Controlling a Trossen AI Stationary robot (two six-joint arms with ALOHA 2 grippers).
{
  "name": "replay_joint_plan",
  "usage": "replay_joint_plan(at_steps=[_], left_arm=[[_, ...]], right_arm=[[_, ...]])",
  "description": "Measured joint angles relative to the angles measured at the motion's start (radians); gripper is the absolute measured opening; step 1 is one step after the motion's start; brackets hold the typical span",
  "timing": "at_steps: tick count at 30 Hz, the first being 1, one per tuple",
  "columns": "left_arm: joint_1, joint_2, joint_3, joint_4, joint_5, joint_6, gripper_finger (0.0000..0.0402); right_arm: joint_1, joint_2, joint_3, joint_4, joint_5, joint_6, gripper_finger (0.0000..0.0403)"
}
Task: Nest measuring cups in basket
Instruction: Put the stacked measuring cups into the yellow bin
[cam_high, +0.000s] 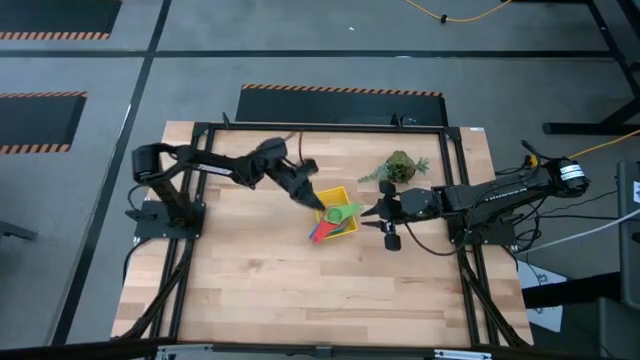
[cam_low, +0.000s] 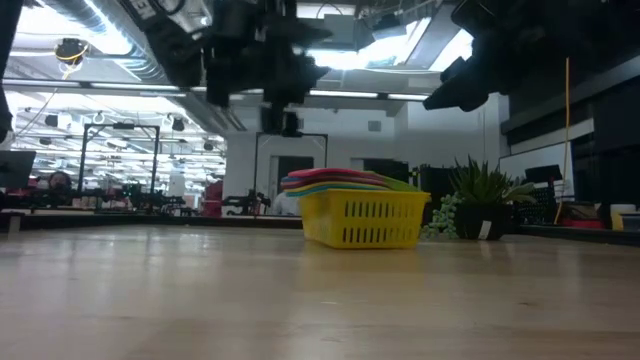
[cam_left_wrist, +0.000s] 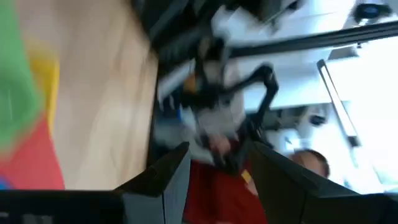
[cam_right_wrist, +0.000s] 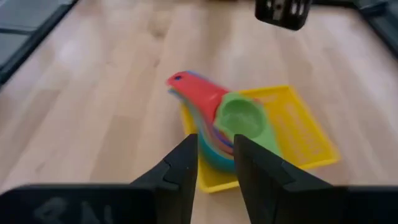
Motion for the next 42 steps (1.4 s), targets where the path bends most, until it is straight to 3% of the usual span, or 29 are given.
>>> replay_joint_plan(at_steps=[6,11,15,20,25,32,42], left_arm=[[-0.008,-0.094,0.001,-0.079,-0.273,0.412,0.016],[-0.011,-0.188,0.001,-0.43,-0.501,0.722,0.016],[-0.02,-0.295,0.0,-0.761,-0.736,0.851,0.016],[-0.086,-0.388,0.0,-1.026,-0.93,0.869,0.016],[-0.197,-0.391,0.0,-1.123,-1.031,0.845,0.016],[-0.338,-0.295,0.001,-1.111,-1.203,0.772,0.016],[-0.417,-0.12,0.0,-0.977,-1.229,0.7,0.016]], right_arm=[[-0.015,0.0,0.0,0.039,0.056,0.003,0.0108],[-0.055,0.0,0.022,0.037,0.056,0.043,0.0108],[-0.083,0.0,0.072,0.001,0.05,0.036,0.0108],[-0.124,0.0,0.12,-0.014,0.05,-0.032,0.0108],[-0.189,0.012,0.124,-0.031,0.057,-0.072,0.0108],[-0.249,0.121,0.124,-0.047,0.06,-0.077,0.0108],[-0.256,0.257,0.123,-0.063,0.058,-0.076,0.0108]])
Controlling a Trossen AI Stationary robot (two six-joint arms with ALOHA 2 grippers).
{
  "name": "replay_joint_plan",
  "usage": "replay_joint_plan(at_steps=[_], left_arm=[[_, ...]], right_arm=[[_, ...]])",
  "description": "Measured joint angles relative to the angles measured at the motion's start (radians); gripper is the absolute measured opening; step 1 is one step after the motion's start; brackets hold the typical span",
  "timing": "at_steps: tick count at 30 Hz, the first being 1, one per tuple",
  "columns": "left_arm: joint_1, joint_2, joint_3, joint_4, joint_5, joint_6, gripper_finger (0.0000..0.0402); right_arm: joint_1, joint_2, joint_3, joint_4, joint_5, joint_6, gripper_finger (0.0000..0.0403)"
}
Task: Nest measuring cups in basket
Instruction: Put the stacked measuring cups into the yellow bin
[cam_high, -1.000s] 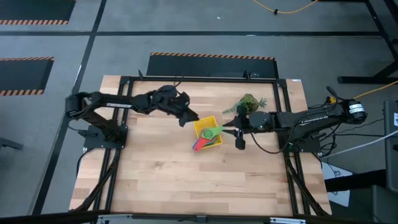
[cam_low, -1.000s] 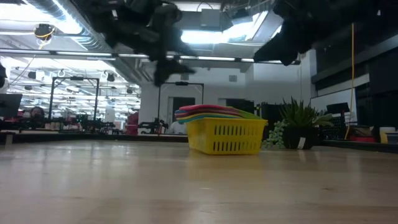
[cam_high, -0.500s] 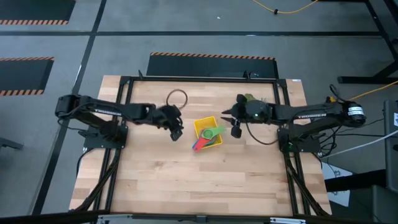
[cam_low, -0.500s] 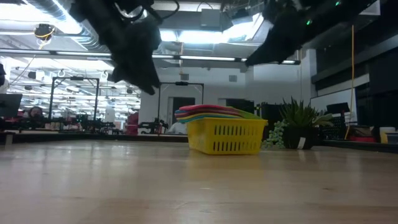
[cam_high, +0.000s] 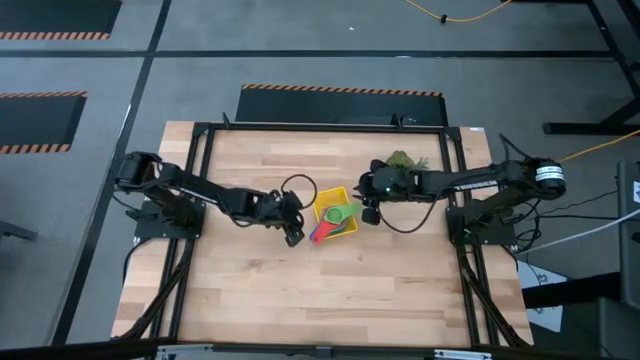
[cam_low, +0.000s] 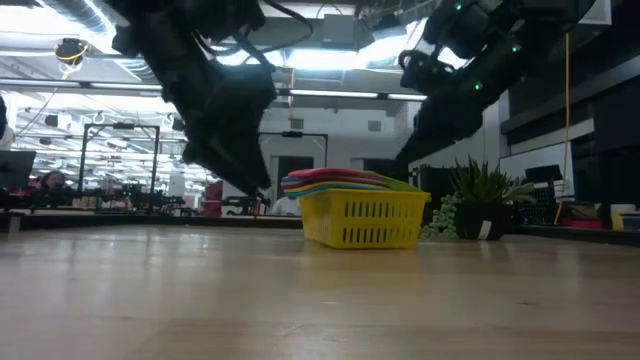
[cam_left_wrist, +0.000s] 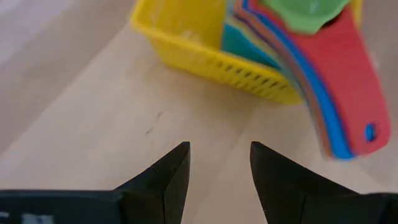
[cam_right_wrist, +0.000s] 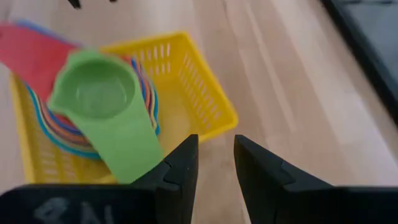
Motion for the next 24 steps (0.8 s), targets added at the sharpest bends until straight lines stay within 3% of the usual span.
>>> replay_joint_plan(at_steps=[9,17,24], left_arm=[[-0.006,0.071,0.0,0.144,0.024,0.0,0.016],[-0.013,0.068,0.0,0.165,0.046,-0.015,0.016],[-0.013,0.068,0.0,0.184,0.088,-0.055,0.016]], right_arm=[[0.0,0.082,0.0,-0.05,-0.012,0.006,0.0108],[0.011,0.108,-0.002,-0.051,-0.189,0.008,0.0108],[0.045,0.108,-0.002,-0.048,-0.247,0.086,0.0108]])
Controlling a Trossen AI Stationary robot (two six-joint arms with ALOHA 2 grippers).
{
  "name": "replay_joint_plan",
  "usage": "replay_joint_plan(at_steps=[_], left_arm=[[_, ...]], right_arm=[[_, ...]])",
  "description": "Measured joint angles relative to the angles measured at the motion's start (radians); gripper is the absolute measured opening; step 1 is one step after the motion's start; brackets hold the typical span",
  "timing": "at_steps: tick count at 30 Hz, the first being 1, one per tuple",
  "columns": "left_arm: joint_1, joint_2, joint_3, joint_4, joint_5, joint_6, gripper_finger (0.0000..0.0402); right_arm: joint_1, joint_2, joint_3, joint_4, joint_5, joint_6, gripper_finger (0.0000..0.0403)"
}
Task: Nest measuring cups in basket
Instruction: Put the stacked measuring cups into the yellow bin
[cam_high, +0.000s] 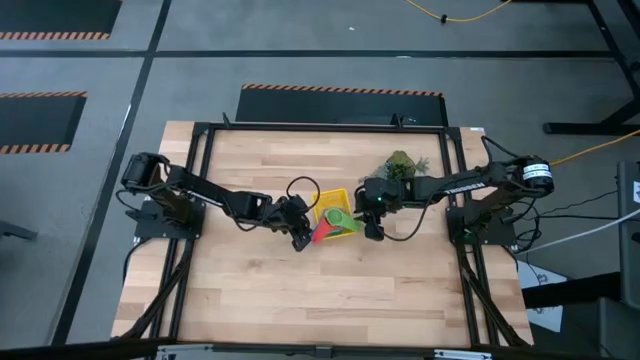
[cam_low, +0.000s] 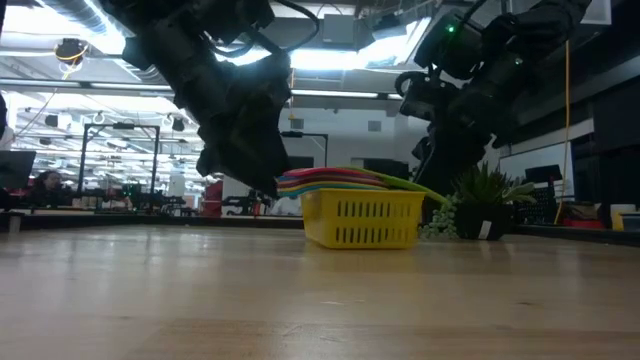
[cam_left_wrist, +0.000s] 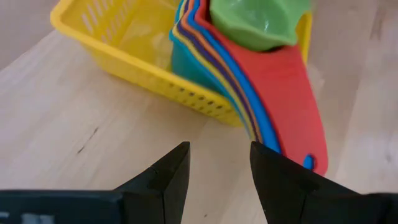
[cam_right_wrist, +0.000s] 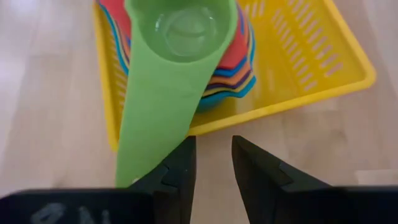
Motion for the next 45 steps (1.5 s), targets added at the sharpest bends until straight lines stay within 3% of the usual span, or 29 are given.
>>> replay_joint_plan(at_steps=[24,33,45], left_arm=[[-0.031,-0.001,0.0,-0.033,-0.009,-0.048,0.016],[-0.058,-0.001,0.0,-0.033,-0.009,-0.117,0.016],[-0.082,-0.001,0.0,0.008,-0.032,-0.177,0.016]], right_arm=[[0.06,-0.001,0.0,-0.001,-0.001,0.098,0.0108],[0.06,-0.001,0.0,-0.124,-0.002,0.156,0.0108],[0.131,-0.001,0.0,-0.046,0.001,0.154,0.0108]])
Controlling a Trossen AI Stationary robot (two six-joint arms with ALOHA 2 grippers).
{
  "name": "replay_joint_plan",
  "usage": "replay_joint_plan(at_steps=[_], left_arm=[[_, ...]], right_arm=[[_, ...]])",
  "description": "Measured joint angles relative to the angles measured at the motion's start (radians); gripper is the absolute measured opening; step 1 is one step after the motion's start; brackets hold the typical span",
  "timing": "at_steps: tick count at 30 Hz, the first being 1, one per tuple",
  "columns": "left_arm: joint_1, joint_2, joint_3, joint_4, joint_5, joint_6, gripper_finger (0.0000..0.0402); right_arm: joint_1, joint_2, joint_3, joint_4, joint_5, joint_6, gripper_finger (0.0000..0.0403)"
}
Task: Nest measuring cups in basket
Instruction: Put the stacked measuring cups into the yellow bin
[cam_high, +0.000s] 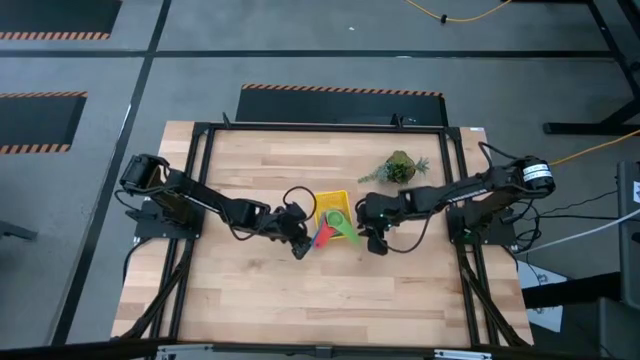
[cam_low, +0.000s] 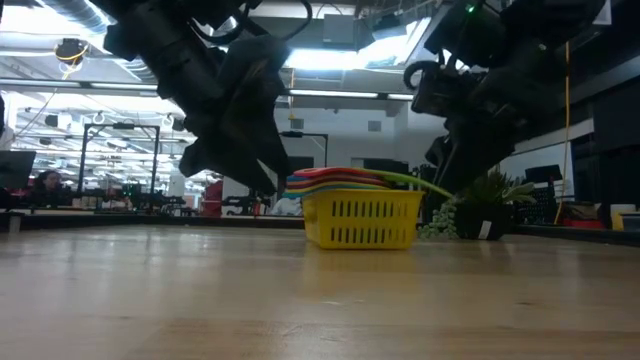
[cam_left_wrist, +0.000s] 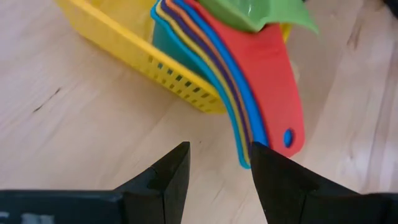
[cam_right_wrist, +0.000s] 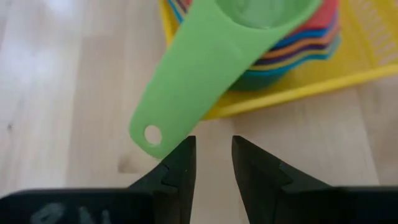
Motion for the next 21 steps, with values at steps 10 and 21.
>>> replay_joint_plan(at_steps=[10,21], left_arm=[[0.0,0.0,0.0,0.08,-0.002,-0.004,0.016],[0.037,0.0,0.0,0.07,-0.001,0.004,0.016]], right_arm=[[0.054,0.0,0.0,0.098,0.001,0.003,0.0108],[0.105,0.0,0.0,0.213,0.0,-0.002,0.0108]])
